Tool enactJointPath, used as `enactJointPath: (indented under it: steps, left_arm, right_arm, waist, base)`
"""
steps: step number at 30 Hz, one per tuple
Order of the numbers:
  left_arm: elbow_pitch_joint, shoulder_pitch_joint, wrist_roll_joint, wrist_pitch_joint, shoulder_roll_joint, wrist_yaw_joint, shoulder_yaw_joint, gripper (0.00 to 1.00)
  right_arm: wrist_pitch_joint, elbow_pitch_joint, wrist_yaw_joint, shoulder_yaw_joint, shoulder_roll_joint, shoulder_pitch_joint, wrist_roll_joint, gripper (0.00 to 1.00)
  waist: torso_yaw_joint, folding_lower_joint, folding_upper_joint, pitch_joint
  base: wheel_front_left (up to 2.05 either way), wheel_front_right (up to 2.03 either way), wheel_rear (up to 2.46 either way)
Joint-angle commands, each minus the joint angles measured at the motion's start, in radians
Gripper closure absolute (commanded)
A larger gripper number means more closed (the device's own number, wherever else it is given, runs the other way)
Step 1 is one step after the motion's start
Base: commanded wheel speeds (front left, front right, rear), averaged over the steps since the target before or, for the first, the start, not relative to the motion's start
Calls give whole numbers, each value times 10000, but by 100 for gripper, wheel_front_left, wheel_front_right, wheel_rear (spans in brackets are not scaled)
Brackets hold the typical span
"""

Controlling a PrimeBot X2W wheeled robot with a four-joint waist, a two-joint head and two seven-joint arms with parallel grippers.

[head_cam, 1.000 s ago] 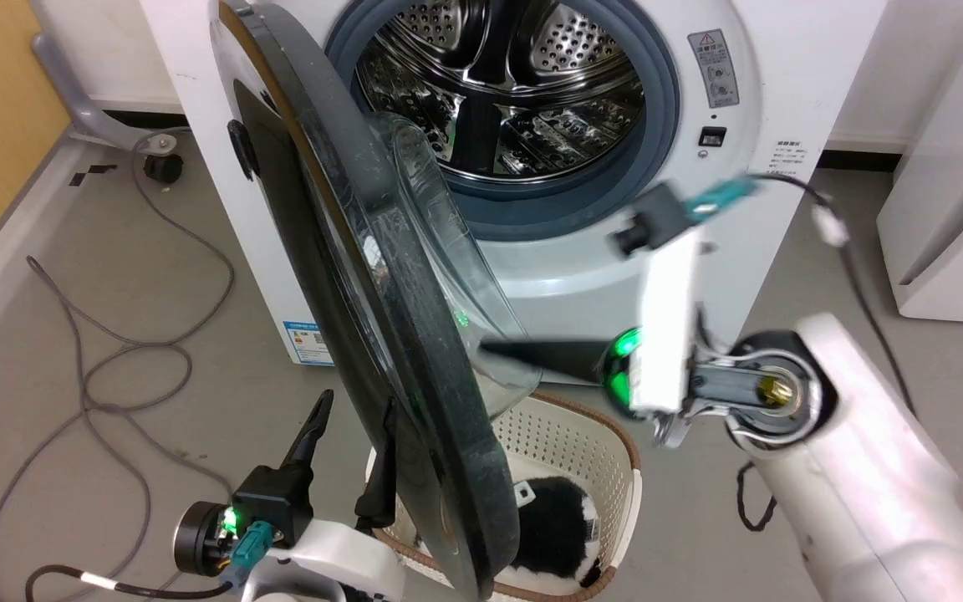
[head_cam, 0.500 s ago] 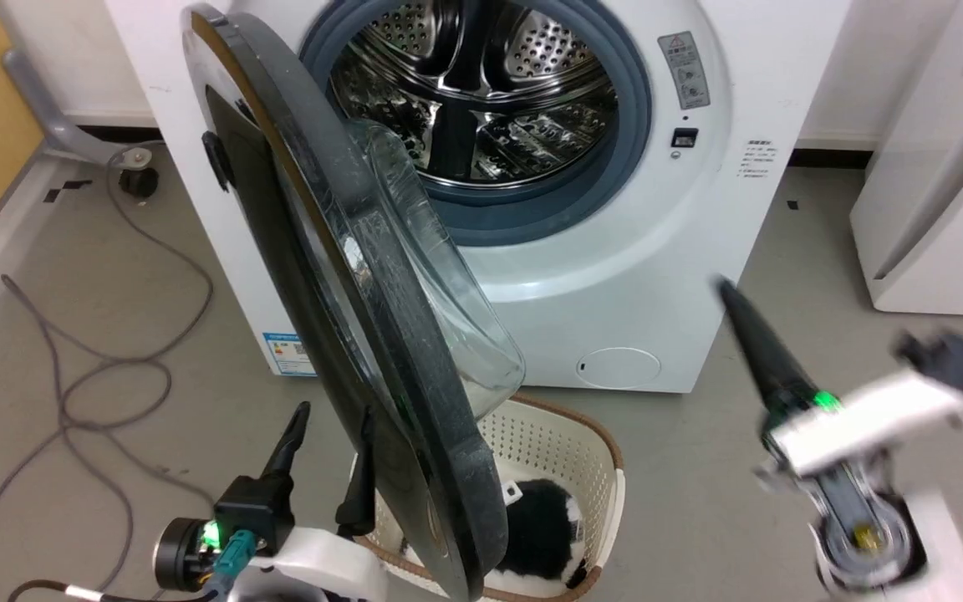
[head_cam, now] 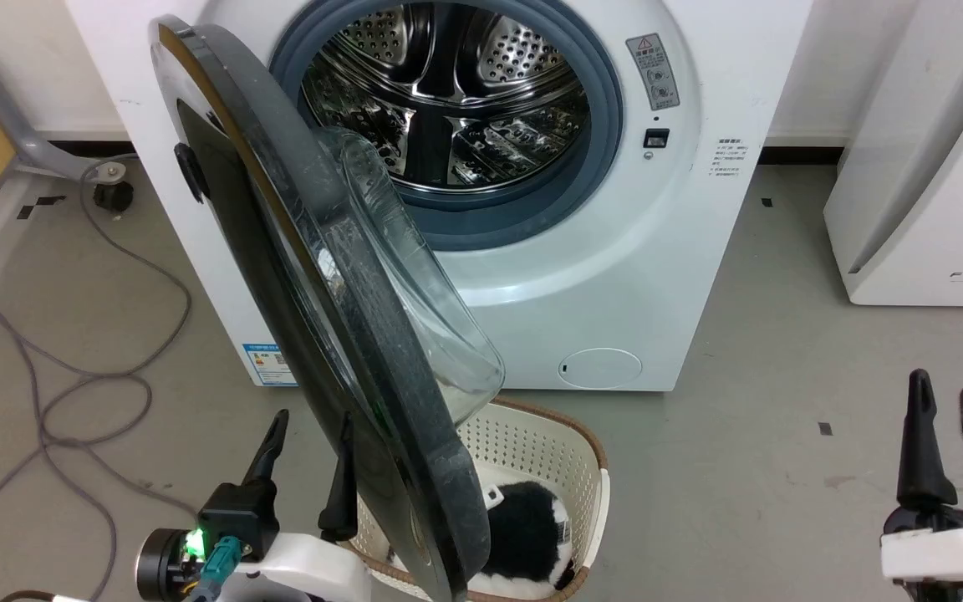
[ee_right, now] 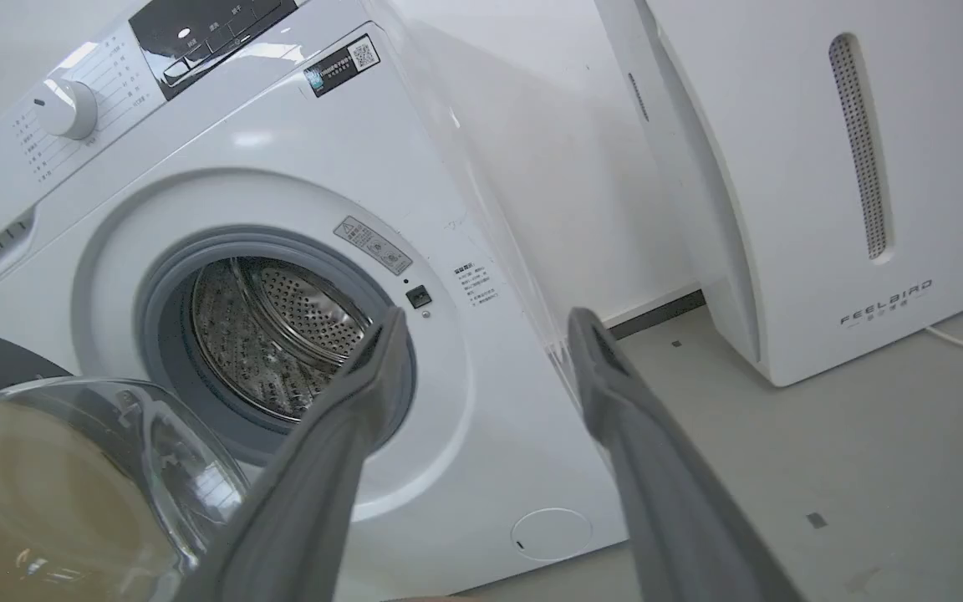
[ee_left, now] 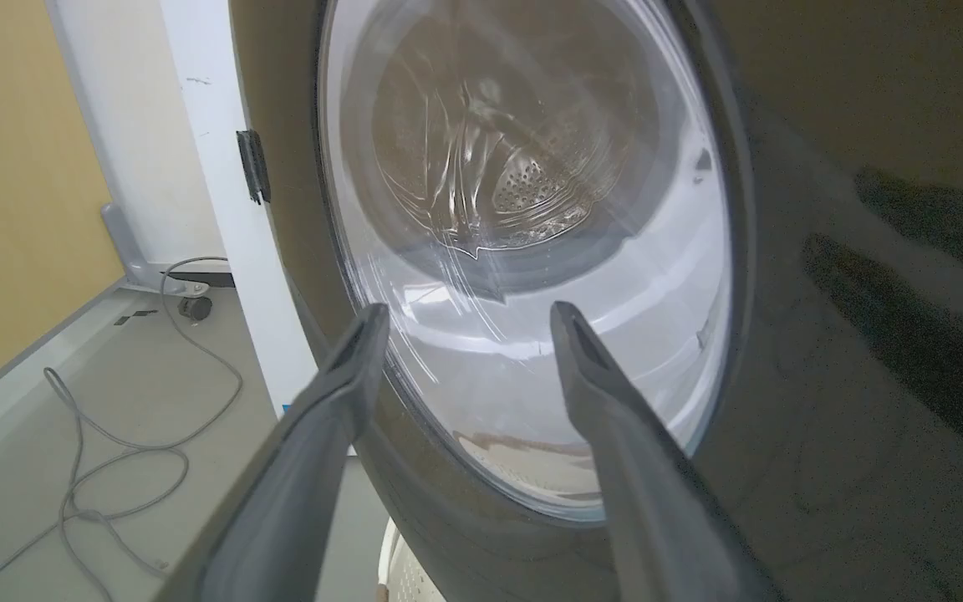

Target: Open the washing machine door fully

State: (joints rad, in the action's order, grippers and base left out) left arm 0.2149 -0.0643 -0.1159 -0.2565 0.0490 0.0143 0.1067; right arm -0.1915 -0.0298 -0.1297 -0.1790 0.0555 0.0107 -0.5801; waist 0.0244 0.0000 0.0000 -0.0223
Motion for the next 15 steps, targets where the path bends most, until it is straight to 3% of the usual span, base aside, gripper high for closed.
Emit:
enactJointPath:
  steps: [1, 4, 8, 15]
  left_arm:
    - [14, 86, 66, -53, 22, -14, -58, 0]
    - [39, 69, 91, -53, 21, -41, -76, 0]
    - [56, 70, 107, -53, 20, -26, -88, 0]
    - [111, 69, 105, -53, 18, -58, -108, 0]
  right_arm:
    - [-122, 277, -10, -56, -49, -209, 835, 0]
    - [-208, 805, -10, -70, -50, -424, 2420, 0]
    - [38, 1266, -10, 279, -51, -766, 3620, 0]
    - [734, 1525, -10, 1197, -52, -1284, 4602, 0]
  waist:
    - [1, 0, 0, 1]
    - [28, 0, 0, 8]
    - [67, 0, 0, 31]
    - [137, 0, 0, 29]
  base:
    - [0, 0, 0]
    - [0, 0, 0]
    - [0, 0, 0]
    - [0, 0, 0]
